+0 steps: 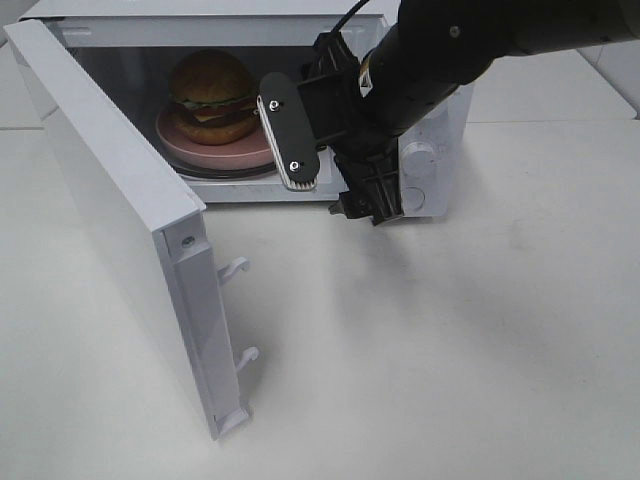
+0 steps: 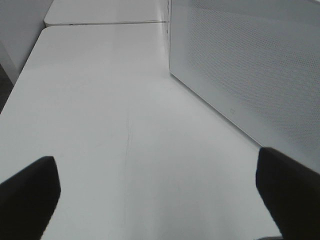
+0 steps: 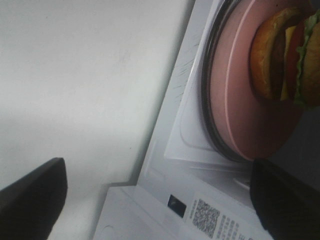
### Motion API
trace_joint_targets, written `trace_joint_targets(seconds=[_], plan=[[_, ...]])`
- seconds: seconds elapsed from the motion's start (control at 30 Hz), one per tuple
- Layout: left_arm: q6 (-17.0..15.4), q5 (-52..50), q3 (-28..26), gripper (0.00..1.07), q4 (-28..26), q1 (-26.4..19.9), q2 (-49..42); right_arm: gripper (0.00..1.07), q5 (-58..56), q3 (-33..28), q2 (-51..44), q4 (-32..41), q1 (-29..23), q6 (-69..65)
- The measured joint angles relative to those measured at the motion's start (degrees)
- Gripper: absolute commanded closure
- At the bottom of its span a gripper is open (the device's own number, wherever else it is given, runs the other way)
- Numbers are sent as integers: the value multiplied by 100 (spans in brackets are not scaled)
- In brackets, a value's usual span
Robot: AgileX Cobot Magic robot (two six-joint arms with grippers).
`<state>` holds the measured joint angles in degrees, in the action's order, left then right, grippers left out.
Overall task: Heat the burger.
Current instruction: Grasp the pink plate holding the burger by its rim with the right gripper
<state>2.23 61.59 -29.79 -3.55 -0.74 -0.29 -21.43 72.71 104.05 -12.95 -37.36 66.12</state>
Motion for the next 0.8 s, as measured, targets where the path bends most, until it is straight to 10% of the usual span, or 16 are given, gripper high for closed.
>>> trace_joint_targets(seconds=[0.8], plan=[[0, 0, 0, 7, 0, 0, 0, 17, 367, 1644, 1759, 6, -63, -401]])
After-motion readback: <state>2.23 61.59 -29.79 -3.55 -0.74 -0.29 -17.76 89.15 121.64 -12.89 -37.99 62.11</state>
